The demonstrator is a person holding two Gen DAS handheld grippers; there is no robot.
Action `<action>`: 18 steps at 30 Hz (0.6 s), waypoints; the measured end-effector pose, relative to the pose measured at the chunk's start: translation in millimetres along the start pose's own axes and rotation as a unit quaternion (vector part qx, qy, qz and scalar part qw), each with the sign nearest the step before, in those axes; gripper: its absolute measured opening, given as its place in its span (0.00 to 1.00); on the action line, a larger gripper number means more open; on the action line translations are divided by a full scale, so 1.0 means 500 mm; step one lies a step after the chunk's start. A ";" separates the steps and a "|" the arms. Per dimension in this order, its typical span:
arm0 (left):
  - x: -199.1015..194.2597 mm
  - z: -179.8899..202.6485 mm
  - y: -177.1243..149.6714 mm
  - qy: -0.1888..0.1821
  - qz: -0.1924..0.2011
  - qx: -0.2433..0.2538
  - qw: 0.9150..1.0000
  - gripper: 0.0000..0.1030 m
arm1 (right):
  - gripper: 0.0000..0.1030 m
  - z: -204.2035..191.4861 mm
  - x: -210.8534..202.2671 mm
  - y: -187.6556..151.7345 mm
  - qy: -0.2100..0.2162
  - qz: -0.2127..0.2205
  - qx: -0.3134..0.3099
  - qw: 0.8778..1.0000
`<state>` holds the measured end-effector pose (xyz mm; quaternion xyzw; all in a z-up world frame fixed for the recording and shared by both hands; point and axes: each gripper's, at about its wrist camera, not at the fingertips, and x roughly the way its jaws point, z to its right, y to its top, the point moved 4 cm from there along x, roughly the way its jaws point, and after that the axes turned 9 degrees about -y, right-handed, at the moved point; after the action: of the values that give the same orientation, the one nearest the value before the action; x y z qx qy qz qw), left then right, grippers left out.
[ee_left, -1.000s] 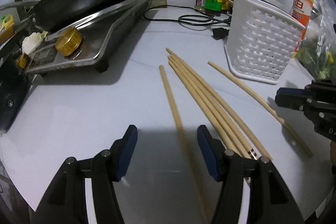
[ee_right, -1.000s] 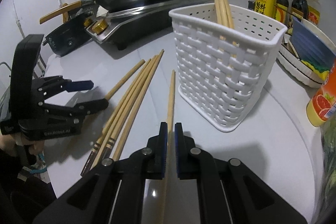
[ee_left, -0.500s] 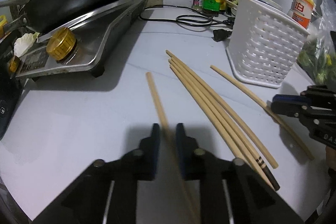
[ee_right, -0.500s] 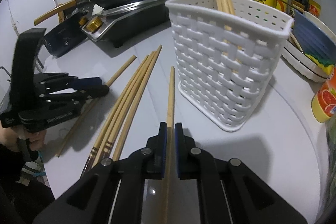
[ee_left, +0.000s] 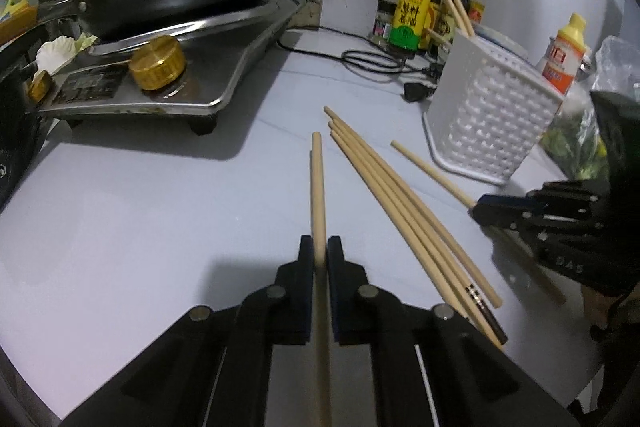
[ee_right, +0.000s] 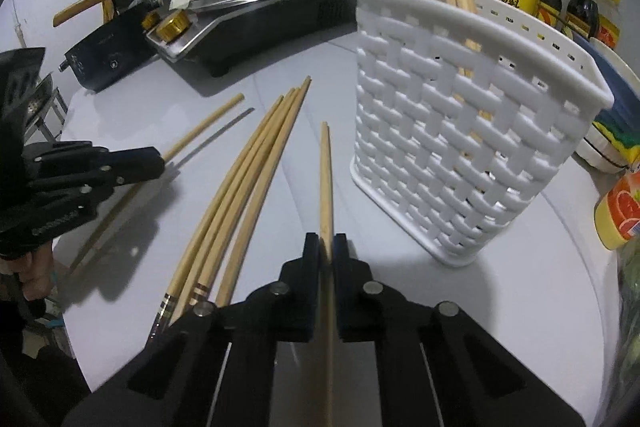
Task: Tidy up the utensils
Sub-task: 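Carry both chopsticks over the white holder with both tools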
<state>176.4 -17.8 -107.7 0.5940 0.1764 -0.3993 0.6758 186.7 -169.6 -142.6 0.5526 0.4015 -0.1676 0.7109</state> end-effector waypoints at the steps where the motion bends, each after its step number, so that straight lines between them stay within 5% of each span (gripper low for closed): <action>1: -0.005 -0.002 0.001 -0.002 0.004 -0.005 1.000 0.06 | 0.06 0.000 0.000 0.000 0.000 -0.001 -0.001 1.000; 18: -0.109 0.002 0.066 -0.002 0.076 0.006 0.997 0.06 | 0.06 0.006 -0.154 0.078 0.029 0.090 0.014 0.995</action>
<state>167.5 -1.5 -46.7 0.6088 0.1272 -0.3494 0.7008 166.6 -175.5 -59.0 0.6010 0.3678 -0.0927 0.7035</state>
